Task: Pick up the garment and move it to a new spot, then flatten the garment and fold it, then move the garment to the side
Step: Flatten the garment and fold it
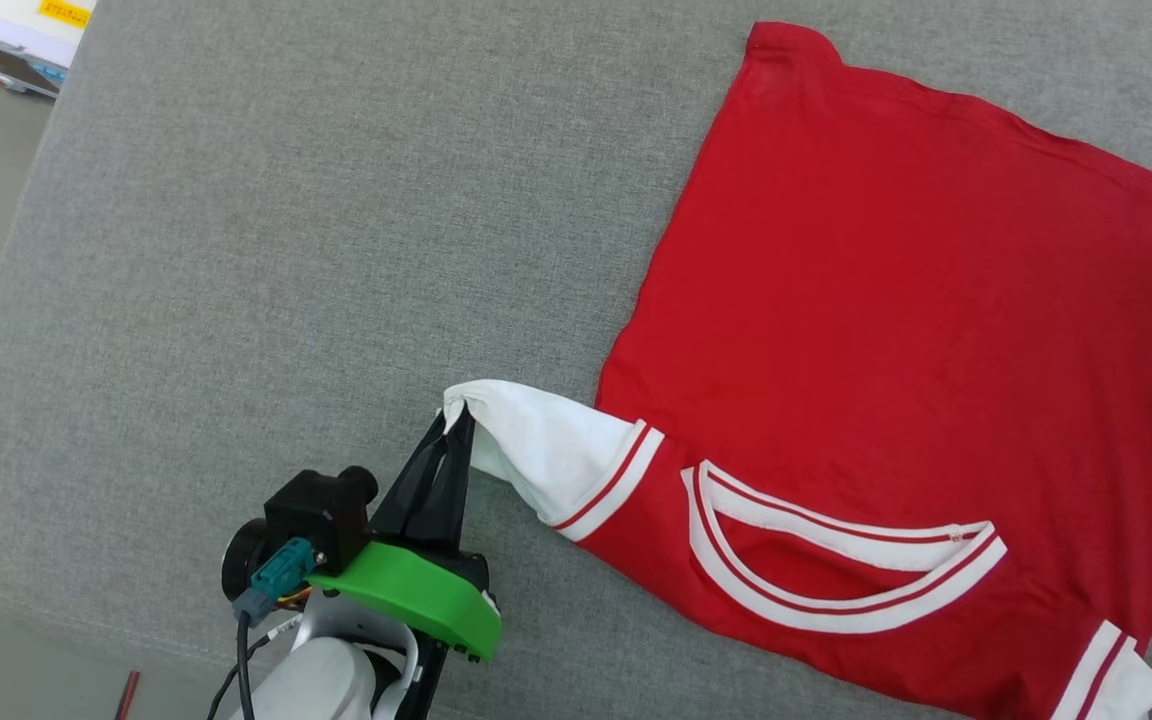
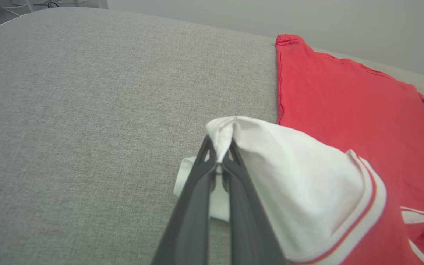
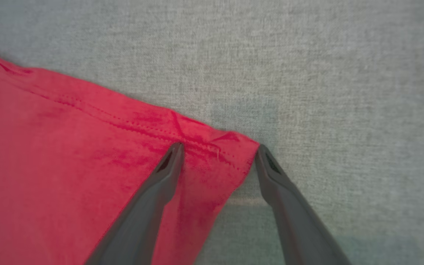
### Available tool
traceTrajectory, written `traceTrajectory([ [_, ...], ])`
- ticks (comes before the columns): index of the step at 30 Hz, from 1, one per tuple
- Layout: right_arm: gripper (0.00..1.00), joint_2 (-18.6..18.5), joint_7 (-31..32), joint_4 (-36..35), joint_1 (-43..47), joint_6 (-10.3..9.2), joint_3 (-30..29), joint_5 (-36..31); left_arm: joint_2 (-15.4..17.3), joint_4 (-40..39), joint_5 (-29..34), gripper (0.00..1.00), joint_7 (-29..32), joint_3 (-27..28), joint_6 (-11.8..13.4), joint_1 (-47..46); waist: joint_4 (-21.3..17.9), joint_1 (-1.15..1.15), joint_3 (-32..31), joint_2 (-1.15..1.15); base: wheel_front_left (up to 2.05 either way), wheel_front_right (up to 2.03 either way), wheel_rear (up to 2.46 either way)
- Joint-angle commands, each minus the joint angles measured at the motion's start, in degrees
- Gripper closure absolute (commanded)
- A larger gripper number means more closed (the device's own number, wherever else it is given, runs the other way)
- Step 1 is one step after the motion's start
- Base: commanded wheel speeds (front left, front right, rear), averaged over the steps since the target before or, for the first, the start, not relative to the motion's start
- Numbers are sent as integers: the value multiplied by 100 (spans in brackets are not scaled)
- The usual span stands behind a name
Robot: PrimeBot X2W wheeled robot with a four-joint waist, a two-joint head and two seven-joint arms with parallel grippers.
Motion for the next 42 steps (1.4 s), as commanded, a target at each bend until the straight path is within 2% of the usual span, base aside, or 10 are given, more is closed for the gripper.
traceTrajectory([
  [1, 69, 291, 442, 398, 421, -5, 258, 81, -21, 18, 19, 100, -35, 18, 22, -129, 71, 0, 69, 0, 0, 0, 0],
  [2, 90, 293, 604, 440, 453, -5, 318, 100, -23, 34, 16, 100, -38, 18, 19, -131, 71, 0, 52, 0, 0, 0, 0],
  [3, 100, 295, 714, 461, 473, -5, 348, 142, -23, 44, 14, 100, -46, 27, 18, -132, 66, 0, 31, 0, 0, 0, 0],
  [10, 100, 107, 539, 332, 379, -5, 391, 189, 9, 131, -37, 100, -29, 45, 24, -85, 3, 0, -223, 0, 0, 0, 0],
  [17, 100, -345, 226, -161, 477, -5, 488, 134, 141, 189, -130, 100, -26, 147, 78, 111, -192, 0, -794, 0, 0, 0, 0],
  [24, 100, -676, 89, -894, 1320, -5, 325, 265, 343, 204, -305, 100, -19, 344, 193, 500, -630, 0, -1357, 0, 0, 0, 0],
  [27, 100, -700, 2, -1270, 1910, -5, 104, 310, 414, 231, -383, 100, 5, 381, 204, 663, -879, 0, -1534, 0, 0, 0, 0],
  [34, 100, -363, -55, -2255, 3705, -5, -509, 332, 516, 238, -509, 100, 66, 451, 278, 917, -1374, 0, -1829, 0, 0, 0, 0],
  [42, 100, 601, 96, -3330, 5475, -5, -1311, -40, 668, 295, -648, 100, 207, 545, 334, 1076, -1769, 0, -1891, 0, 0, 0, 0],
])
